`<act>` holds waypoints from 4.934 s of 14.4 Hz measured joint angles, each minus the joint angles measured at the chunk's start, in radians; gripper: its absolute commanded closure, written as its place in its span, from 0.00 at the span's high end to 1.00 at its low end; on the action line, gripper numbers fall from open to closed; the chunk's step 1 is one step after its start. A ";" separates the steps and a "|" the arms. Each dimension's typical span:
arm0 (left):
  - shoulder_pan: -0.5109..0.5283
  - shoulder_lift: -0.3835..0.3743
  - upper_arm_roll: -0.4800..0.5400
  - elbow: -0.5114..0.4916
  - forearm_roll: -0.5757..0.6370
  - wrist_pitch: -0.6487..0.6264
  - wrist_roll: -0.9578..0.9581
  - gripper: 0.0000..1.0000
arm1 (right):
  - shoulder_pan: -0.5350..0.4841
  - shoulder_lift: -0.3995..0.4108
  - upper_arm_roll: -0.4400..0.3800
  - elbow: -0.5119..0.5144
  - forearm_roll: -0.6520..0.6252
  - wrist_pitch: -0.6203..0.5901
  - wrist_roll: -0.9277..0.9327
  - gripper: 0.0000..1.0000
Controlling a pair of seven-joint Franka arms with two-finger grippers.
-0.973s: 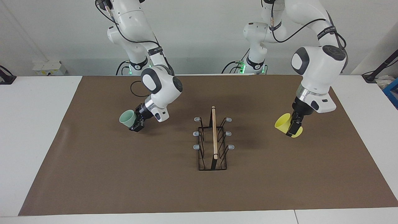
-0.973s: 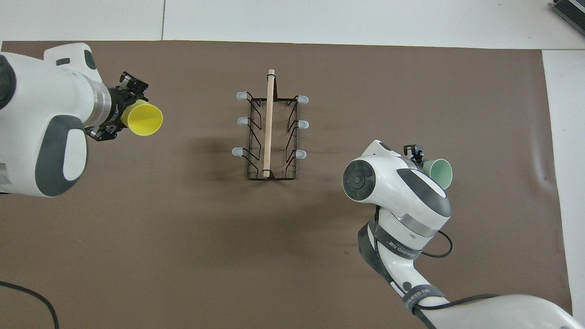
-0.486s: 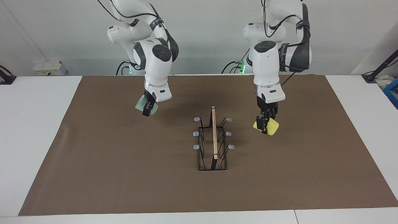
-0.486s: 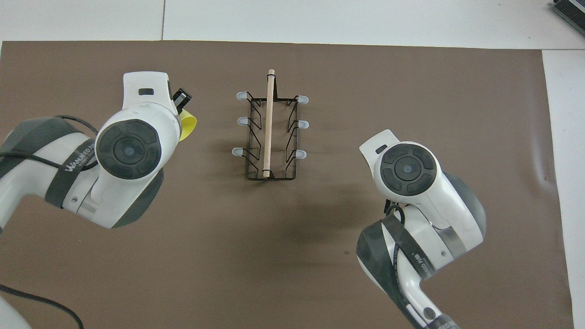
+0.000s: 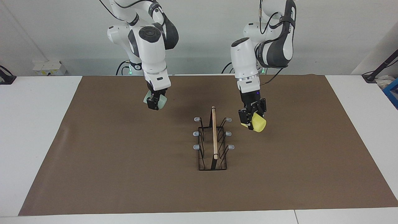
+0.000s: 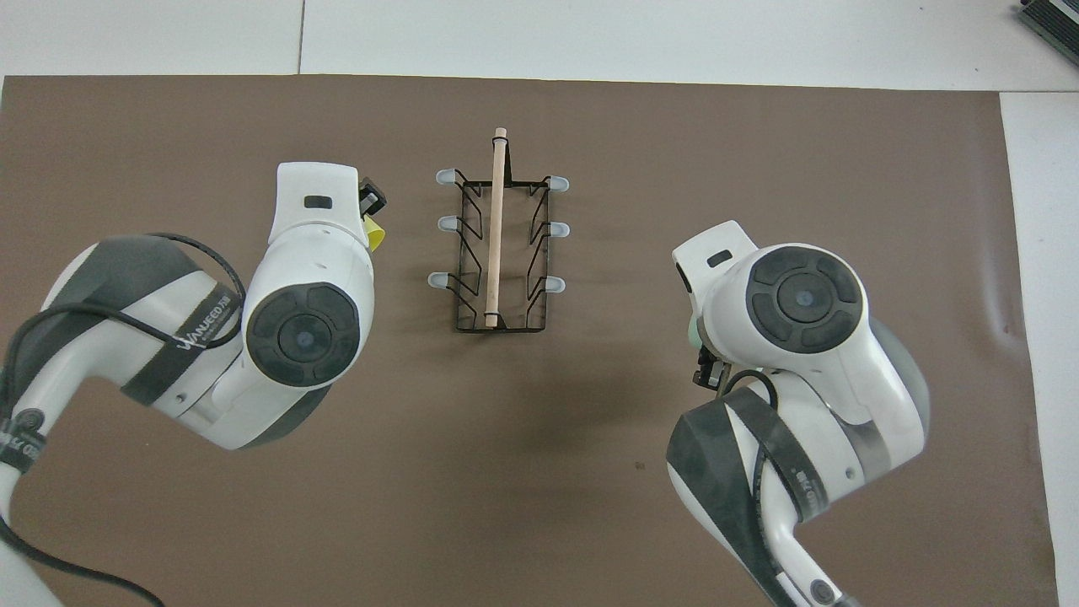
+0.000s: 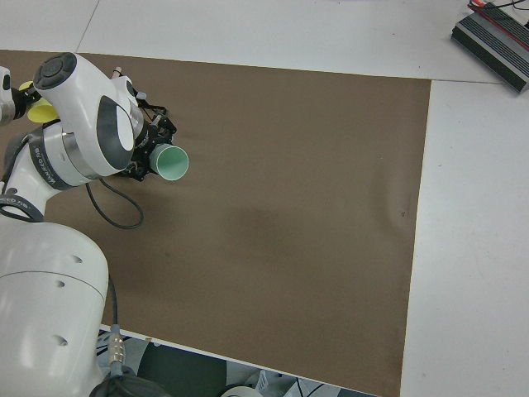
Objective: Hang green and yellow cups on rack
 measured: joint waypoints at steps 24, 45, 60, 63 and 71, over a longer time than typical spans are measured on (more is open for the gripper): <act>0.004 -0.023 -0.123 -0.126 0.409 0.102 -0.314 1.00 | -0.181 -0.138 -0.009 -0.254 1.520 0.033 -1.157 0.00; 0.030 -0.009 0.092 0.162 -0.557 -0.028 1.001 1.00 | -0.042 0.190 -0.001 -0.246 2.208 -0.006 -1.881 0.00; 0.033 0.002 0.376 0.468 -0.954 -0.700 1.832 1.00 | -0.021 0.347 -0.003 -0.212 2.257 -0.070 -1.947 0.00; 0.034 -0.003 0.409 0.487 -0.961 -0.739 1.868 1.00 | -0.023 0.363 -0.007 -0.229 2.257 -0.087 -1.951 0.00; 0.078 -0.067 0.404 0.430 -0.963 -0.796 1.878 1.00 | -0.027 0.366 -0.010 -0.244 2.257 -0.087 -1.957 1.00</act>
